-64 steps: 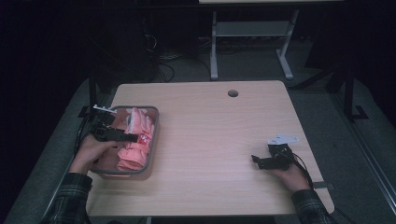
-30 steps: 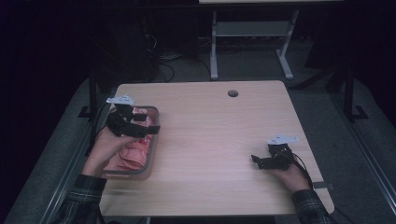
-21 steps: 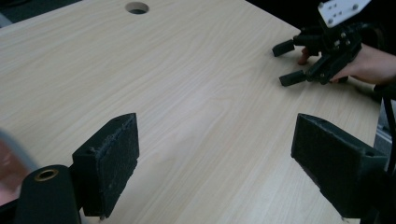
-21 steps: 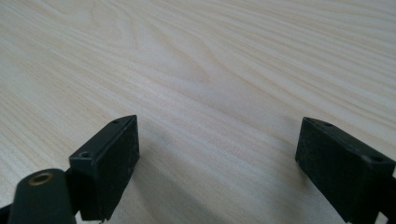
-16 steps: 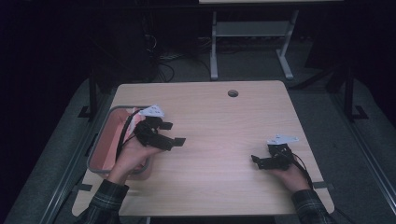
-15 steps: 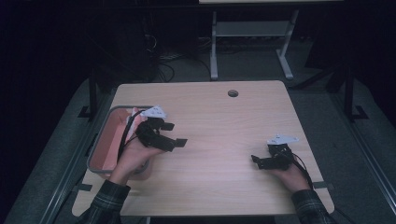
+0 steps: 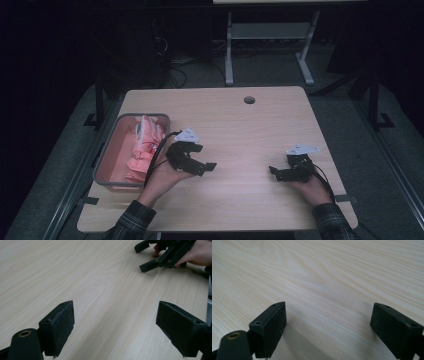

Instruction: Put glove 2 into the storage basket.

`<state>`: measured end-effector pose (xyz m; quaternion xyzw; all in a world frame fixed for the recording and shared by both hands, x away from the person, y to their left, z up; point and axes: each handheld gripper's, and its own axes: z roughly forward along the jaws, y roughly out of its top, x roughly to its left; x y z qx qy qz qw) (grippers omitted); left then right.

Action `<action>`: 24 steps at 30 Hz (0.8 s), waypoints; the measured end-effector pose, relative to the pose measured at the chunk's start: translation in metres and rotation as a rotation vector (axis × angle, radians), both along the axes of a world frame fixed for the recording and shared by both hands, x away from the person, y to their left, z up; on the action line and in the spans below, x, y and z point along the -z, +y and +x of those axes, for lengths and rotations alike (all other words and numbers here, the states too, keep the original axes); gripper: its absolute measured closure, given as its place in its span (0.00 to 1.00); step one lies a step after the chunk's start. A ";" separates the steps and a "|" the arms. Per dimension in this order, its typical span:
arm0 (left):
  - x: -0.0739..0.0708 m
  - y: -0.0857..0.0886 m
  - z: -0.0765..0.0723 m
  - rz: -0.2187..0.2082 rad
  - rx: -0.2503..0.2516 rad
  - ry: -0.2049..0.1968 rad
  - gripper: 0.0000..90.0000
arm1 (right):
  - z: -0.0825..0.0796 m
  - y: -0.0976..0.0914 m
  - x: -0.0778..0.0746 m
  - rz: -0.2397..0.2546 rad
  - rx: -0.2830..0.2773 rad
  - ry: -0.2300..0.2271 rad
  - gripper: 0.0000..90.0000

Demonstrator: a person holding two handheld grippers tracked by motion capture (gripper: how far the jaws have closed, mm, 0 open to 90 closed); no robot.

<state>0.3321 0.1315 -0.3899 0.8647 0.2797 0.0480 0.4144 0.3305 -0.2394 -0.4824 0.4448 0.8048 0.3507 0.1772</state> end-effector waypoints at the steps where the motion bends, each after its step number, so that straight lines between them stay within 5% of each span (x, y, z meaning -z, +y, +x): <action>1: 0.004 -0.003 -0.001 0.004 0.003 -0.001 0.16 | 0.000 0.000 0.000 0.000 0.001 0.001 0.14; 10: 0.034 -0.021 -0.007 0.044 0.002 -0.012 0.16 | 0.000 0.000 0.000 0.000 0.001 -0.001 0.14; 24: 0.075 -0.037 -0.009 0.171 0.006 -0.061 0.16 | 0.000 0.000 0.000 0.001 0.000 0.001 0.14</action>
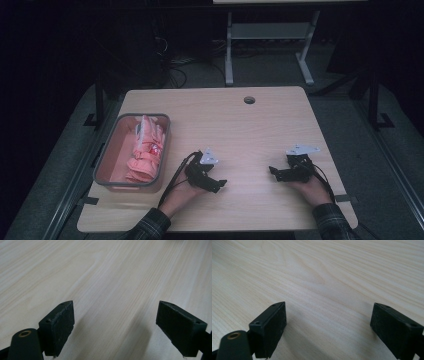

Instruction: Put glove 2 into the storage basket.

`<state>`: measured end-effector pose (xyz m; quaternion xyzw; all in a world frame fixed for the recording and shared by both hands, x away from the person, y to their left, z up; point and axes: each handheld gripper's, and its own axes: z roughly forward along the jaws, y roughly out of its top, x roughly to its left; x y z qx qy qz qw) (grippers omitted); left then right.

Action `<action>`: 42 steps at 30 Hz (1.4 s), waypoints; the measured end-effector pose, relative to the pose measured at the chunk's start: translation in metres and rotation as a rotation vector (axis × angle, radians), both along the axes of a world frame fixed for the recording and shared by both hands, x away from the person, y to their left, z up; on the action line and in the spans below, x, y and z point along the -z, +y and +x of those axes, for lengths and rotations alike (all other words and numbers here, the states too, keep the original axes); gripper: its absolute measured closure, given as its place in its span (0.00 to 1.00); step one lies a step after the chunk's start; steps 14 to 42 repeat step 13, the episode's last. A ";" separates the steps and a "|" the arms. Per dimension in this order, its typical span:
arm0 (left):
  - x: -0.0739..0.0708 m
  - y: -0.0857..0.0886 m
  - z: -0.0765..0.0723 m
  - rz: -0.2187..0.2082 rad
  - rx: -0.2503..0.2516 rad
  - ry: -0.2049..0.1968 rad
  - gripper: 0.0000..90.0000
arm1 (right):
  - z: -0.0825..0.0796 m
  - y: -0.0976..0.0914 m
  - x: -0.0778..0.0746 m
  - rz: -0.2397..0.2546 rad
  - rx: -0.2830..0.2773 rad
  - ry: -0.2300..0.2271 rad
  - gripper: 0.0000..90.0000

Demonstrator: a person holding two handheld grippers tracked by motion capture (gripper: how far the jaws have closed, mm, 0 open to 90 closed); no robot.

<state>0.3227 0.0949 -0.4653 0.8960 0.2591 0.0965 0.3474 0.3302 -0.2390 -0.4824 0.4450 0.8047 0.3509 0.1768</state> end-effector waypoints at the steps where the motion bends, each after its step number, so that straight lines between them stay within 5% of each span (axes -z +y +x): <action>1: 0.002 -0.001 0.000 0.023 0.005 -0.009 0.16 | 0.000 0.000 0.000 0.001 0.000 0.001 0.14; 2: 0.004 -0.001 0.000 0.037 0.011 -0.010 0.16 | 0.000 0.000 0.000 0.001 -0.001 0.002 0.14; 9: 0.013 0.006 -0.004 -0.052 0.028 -0.035 0.14 | 0.000 0.000 0.000 0.002 -0.003 0.002 0.14; 42: 0.013 0.006 -0.004 -0.053 0.028 -0.035 0.14 | 0.000 0.000 0.000 0.002 -0.002 0.003 0.14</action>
